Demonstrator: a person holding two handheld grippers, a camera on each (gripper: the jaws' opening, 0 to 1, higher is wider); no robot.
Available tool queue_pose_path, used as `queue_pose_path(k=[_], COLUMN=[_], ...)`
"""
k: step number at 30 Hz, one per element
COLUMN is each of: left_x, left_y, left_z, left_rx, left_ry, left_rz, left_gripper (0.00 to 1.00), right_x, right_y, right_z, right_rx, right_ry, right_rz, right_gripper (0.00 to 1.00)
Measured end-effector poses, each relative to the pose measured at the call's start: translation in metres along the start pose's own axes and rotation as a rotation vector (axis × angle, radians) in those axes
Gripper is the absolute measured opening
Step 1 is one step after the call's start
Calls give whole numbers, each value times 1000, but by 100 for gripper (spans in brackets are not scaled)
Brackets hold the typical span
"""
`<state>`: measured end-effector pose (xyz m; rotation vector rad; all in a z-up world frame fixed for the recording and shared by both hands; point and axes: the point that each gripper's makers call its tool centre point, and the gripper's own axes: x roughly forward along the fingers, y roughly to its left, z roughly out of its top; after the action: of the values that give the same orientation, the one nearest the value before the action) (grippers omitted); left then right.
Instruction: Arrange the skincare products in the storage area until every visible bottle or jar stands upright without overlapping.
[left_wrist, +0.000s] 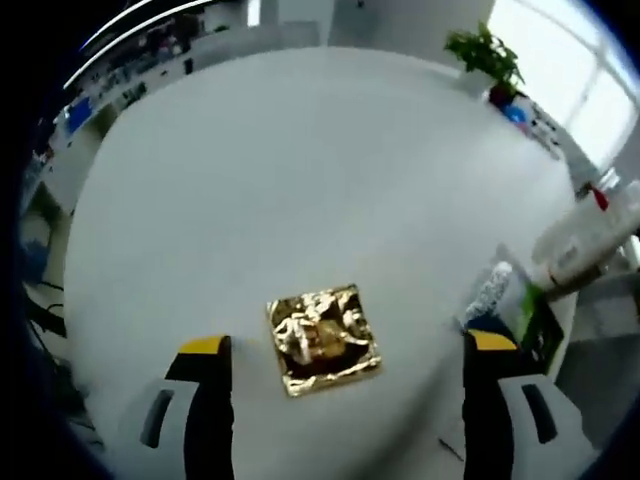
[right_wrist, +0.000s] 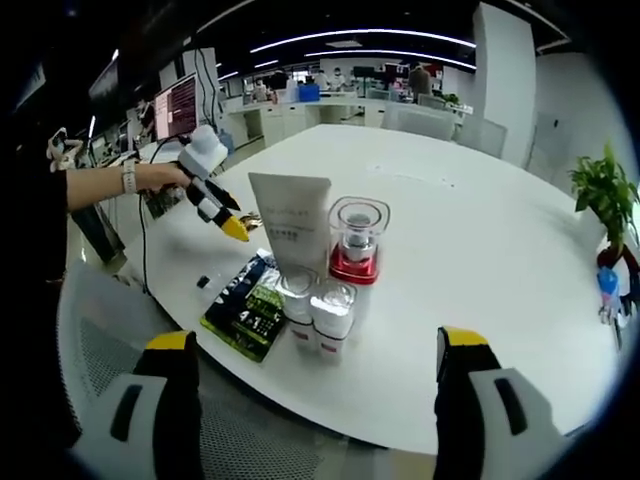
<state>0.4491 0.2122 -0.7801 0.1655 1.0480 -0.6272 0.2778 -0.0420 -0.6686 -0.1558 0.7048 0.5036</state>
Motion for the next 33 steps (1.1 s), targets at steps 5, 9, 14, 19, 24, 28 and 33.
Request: queue_pose_path(k=[5,9,14,19,24,28,33], left_x=[2,1,4,5,5,5,1], left_y=[3,9,4,13,12,11,6], left_z=[0,-4,-3,-3,-3,-4,-8], left_rx=[8,34,47,67,70,82,101], left_ry=[17,42,44,54,61,73,83], left_rz=[24,80,112,141,142,136,126], left_gripper=[88,78,74,69,67,63,52], right_x=[1,1,1,0,1,1,0], right_y=[-1,-2,-4,-5,-5,-4,-5], right_z=[-1,-2,-3,-5,-6,-5,-3], right_rx=[1,2,4,-1,-2,-5,2], right_ry=[4,6,8,12,14,11,-2], right_rz=[-2,-3,-7,-14,-14,-10,-16], right_gripper=[99,99,99,99,99,99,99])
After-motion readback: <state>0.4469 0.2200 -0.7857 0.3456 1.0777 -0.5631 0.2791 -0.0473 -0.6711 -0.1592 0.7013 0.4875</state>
